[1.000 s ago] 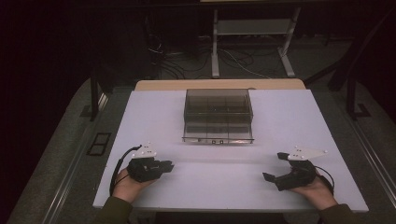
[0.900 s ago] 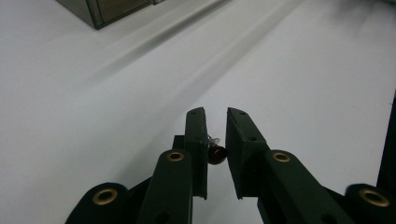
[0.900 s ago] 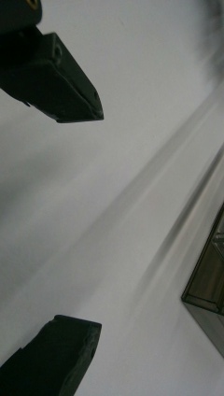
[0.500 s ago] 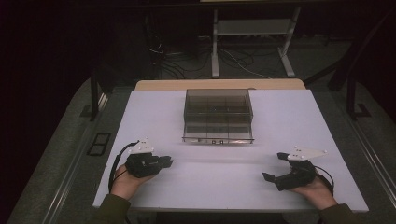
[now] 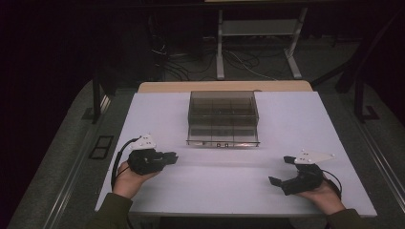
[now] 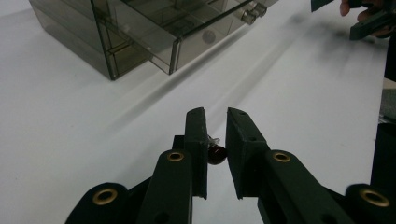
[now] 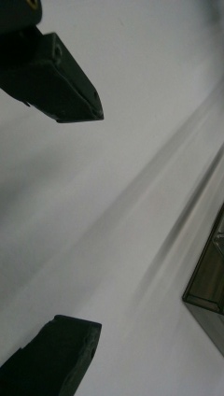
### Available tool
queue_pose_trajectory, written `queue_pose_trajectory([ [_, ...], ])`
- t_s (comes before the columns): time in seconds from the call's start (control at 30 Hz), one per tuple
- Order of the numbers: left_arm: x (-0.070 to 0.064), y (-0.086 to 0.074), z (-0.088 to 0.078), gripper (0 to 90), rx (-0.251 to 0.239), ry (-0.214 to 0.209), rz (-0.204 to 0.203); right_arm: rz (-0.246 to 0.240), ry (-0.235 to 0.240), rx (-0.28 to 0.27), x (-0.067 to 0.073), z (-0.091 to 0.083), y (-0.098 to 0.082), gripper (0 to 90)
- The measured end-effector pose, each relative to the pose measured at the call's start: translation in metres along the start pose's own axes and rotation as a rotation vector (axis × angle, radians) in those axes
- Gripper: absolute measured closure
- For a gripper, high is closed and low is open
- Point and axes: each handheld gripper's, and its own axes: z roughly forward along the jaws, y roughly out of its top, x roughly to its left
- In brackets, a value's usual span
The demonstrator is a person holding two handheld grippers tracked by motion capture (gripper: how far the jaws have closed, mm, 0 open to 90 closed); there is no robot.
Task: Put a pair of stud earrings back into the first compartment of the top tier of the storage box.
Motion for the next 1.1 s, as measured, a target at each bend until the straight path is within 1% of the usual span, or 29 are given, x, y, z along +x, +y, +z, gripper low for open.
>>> queue_pose_trajectory([
  [0.07,0.001,0.003,0.000,77.4,-0.009,-0.005,-0.004,0.002,0.000,0.000,0.000,0.000,0.000,0.4],
  [0.27,0.004,0.013,-0.002,77.4,-0.032,-0.011,0.006,0.005,0.001,-0.005,-0.001,0.000,0.000,0.4],
  [0.4,0.006,0.020,-0.002,77.4,-0.051,-0.018,0.003,0.006,0.002,-0.004,-0.001,0.001,0.000,0.4],
  [0.57,0.009,0.029,0.001,77.4,-0.060,-0.032,0.010,0.006,0.002,-0.004,-0.001,0.001,0.000,0.4],
  [0.67,0.010,0.036,0.004,77.4,-0.061,-0.035,0.026,0.006,0.001,-0.004,-0.001,0.001,0.000,0.4],
  [0.8,0.011,0.046,0.007,77.4,-0.071,-0.040,0.035,0.007,0.000,-0.003,-0.001,0.001,-0.001,0.4],
  [1.1,0.013,0.066,0.017,77.4,-0.074,-0.056,0.064,0.013,-0.003,-0.005,0.000,0.001,-0.001,0.4],
])
